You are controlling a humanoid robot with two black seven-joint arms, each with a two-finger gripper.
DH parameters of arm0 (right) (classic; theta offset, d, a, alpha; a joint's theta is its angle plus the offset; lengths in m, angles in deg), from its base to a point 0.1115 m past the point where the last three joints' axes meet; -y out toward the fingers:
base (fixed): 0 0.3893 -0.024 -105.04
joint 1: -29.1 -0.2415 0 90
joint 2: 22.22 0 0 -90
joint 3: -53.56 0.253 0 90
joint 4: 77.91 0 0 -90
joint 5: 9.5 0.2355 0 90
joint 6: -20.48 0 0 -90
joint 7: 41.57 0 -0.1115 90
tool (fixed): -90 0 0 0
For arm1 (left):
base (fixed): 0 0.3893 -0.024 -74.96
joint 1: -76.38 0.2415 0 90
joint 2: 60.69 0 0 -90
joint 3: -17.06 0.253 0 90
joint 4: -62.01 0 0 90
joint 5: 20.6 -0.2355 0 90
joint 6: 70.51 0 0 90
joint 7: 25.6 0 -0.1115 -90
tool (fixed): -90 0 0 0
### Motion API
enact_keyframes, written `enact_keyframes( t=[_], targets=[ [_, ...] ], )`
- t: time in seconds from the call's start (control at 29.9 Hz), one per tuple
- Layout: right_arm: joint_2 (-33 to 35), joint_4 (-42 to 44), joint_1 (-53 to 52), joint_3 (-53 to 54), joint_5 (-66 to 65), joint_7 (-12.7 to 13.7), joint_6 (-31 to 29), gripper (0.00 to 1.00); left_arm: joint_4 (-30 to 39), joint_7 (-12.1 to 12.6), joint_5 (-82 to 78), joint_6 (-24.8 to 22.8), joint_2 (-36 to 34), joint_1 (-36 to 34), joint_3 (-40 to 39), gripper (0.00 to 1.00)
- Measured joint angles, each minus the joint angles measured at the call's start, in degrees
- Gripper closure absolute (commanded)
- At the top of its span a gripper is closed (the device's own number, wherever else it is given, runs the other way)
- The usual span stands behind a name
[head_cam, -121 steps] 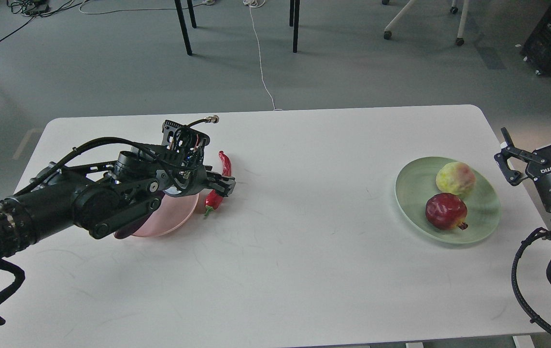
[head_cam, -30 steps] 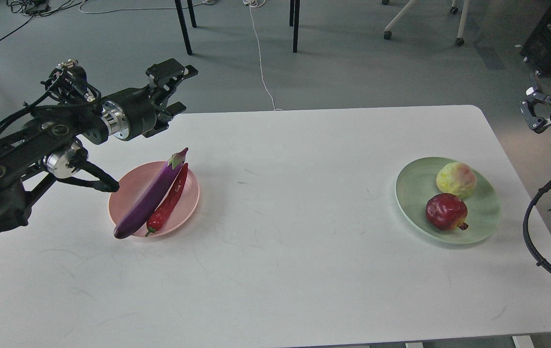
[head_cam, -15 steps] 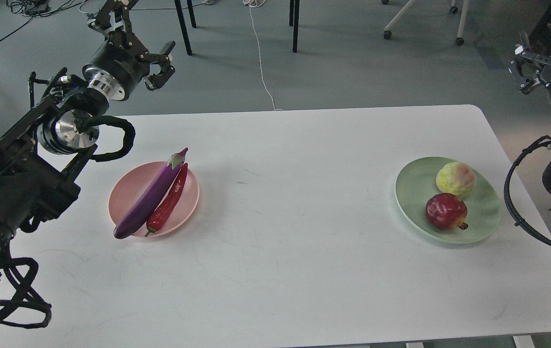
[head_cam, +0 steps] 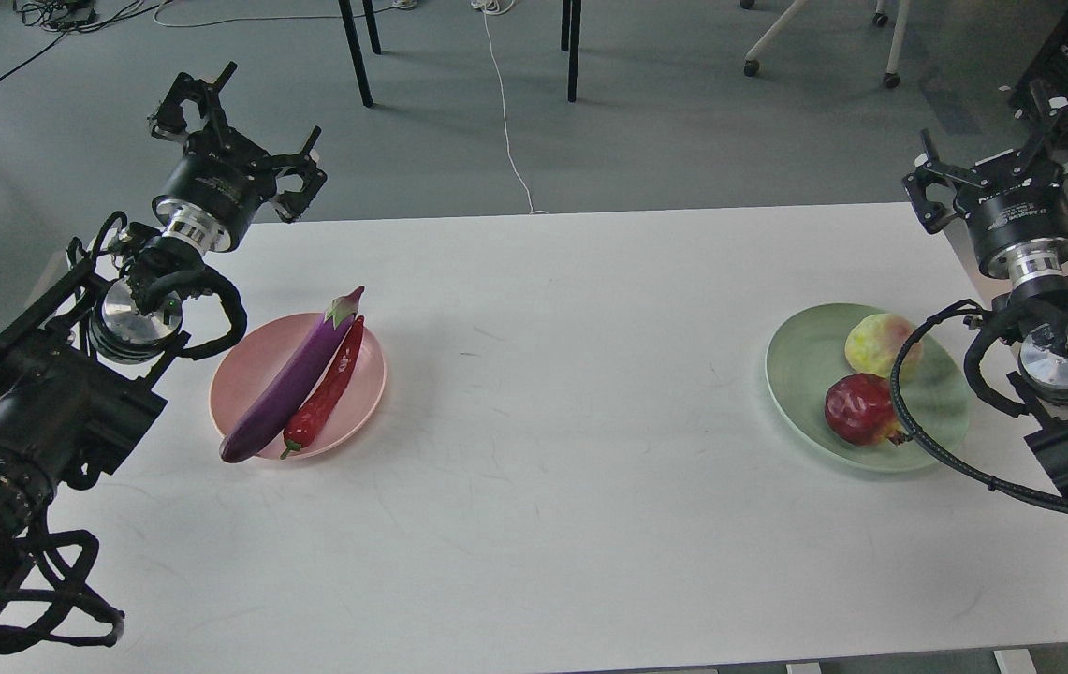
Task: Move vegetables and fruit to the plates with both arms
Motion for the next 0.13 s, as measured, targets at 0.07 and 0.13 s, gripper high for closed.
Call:
enact_keyframes(
  t=[0.07, 0.13],
  targets=[
    [-0.22, 0.02, 0.09, -0.38, -0.02, -0.60, -0.01, 0.01, -0.36, -0.29, 0.06, -0.03, 0.13, 0.17, 0.12, 0.02],
    [-0.35, -0.29, -0.15, -0.75, -0.07, -0.94, -0.02, 0.01, -1.64, -0.60, 0.06, -0.04, 0.36, 0.48, 0.48, 0.02]
  ],
)
